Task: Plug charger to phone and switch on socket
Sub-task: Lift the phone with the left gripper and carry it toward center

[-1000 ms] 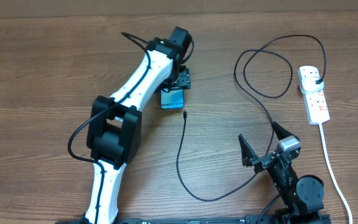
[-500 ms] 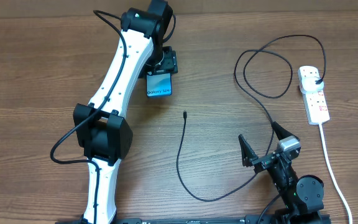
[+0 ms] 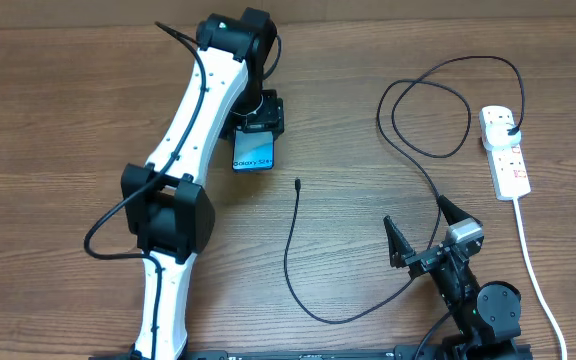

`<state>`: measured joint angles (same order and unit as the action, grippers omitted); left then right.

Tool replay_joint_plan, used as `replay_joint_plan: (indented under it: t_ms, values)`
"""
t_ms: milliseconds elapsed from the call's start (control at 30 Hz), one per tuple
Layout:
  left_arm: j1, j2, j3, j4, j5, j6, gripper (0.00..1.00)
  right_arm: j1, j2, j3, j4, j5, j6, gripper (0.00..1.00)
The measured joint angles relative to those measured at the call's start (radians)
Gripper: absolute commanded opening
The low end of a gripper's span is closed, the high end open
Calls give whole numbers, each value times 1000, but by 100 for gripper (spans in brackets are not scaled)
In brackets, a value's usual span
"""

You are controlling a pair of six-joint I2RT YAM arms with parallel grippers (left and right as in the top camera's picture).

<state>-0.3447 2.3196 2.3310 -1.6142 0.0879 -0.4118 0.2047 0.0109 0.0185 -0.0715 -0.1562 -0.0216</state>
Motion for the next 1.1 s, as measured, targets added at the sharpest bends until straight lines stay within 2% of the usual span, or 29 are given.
replay_joint_plan:
  t_ms: [400, 1000, 1100]
  values:
    - [6, 132, 0, 9, 96, -50, 4, 0, 0, 0, 0, 0, 0, 100]
    - [44, 134, 0, 3, 119, -63, 4, 0, 0, 0, 0, 0, 0, 100]
    - [44, 134, 0, 14, 119, -67, 4, 0, 0, 0, 1, -19, 77, 100]
